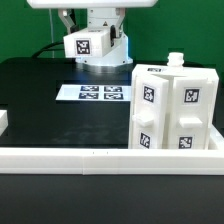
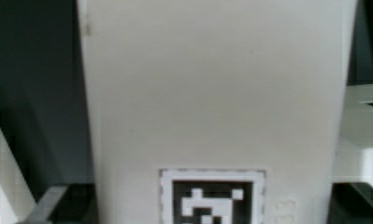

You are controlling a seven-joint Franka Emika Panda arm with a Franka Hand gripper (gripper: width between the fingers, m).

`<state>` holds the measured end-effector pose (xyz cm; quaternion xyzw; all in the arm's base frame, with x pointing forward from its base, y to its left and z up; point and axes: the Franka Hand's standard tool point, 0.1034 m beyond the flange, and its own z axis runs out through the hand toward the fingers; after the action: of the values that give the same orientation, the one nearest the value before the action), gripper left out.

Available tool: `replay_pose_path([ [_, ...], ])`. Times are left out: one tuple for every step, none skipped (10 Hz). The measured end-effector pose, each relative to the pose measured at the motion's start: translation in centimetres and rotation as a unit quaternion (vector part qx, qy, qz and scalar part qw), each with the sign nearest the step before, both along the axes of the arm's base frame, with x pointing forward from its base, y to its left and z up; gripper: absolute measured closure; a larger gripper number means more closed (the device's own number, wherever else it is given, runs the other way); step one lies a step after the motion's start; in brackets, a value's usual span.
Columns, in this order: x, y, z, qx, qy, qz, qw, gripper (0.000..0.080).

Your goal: Assemble cabinet

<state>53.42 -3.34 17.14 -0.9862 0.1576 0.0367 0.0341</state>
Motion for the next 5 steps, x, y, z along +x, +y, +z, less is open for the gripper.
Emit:
replay_pose_path([
  [0.7,1.3,0.6,0.001,-0.001,-0.005,1.0,0.0245],
  [1.5,2.6,1.0,0.0,-0.002,-0.011,1.0,0.0245],
  [2.4,4.0,1.4,-0.001,-0.003,-0.021,1.0,0.0245],
  [3.2,5.3,1.7,-0.002,-0.005,-0.026,1.0,0.0245],
  [3.9,6.3,2.0,-0.003,0.002,-0.032,0.999,0.0245],
])
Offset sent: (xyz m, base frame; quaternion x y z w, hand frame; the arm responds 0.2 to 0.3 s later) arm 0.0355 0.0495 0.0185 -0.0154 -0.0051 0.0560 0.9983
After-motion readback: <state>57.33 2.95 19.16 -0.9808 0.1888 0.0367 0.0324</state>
